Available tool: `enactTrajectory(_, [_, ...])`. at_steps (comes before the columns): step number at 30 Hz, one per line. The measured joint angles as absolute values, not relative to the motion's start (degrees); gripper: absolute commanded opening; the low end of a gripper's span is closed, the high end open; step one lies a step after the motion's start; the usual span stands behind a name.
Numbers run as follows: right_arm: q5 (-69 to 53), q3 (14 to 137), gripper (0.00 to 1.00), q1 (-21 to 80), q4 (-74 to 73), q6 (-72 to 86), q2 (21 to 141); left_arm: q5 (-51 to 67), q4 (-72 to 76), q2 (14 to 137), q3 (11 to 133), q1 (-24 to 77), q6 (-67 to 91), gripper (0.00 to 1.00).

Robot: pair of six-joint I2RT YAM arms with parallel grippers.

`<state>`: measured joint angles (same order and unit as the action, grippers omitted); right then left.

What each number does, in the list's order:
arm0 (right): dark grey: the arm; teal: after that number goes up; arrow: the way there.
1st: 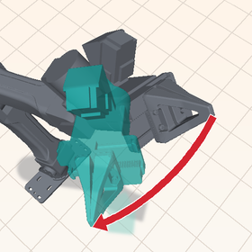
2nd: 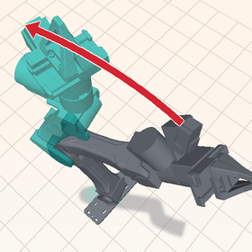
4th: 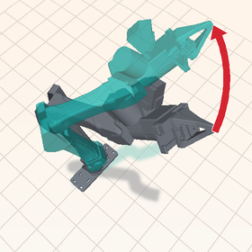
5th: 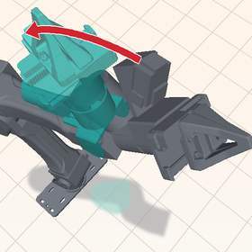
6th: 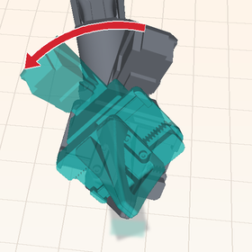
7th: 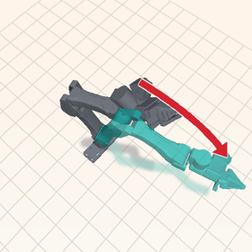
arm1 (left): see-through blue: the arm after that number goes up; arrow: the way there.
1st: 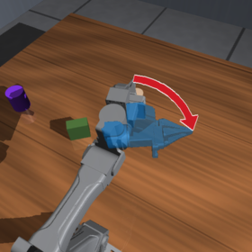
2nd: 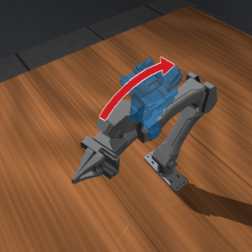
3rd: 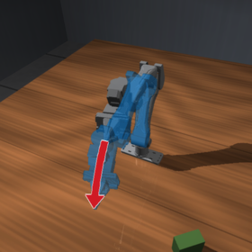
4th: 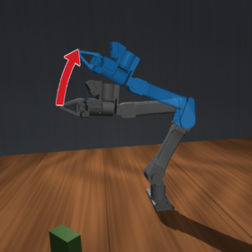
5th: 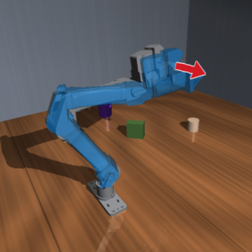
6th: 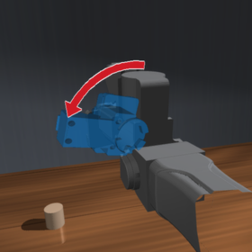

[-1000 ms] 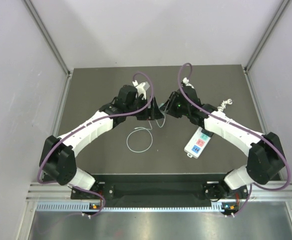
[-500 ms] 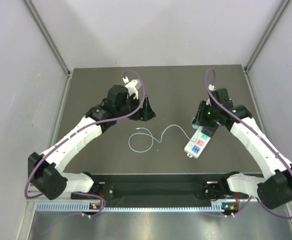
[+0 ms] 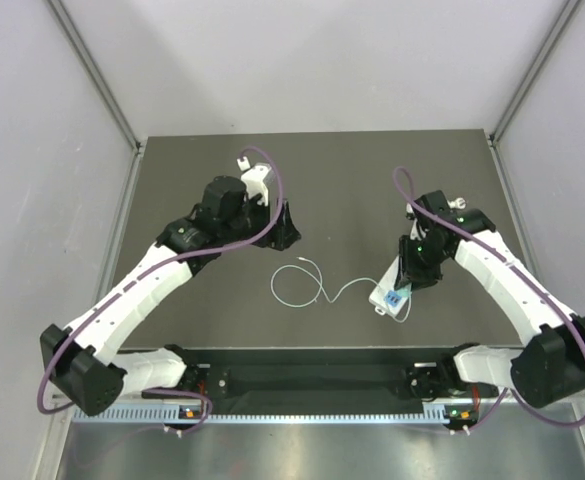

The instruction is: Insert the plug

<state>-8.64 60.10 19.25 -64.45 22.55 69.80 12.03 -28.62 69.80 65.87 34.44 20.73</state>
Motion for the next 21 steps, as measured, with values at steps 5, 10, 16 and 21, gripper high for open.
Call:
enactTrajectory(5, [-7.7,60.1,0.0,18.8,-66.0,22.6,73.2,11.0,-28.7,66.7,65.5,34.5,19.4,0.81])
enactTrajectory(10, [-8.0,60.1,0.0,17.8,-66.1,22.6,75.6,11.2,-28.7,66.3,65.1,34.5,19.3,0.81])
enactTrajectory(16, [-9.0,61.7,0.0,13.8,-67.5,22.0,80.8,11.5,-28.7,65.9,64.5,34.5,19.3,0.81])
enactTrajectory(21, [-10.4,65.6,0.0,12.7,-69.1,22.1,84.2,11.5,-28.7,65.0,64.0,34.5,19.3,0.81])
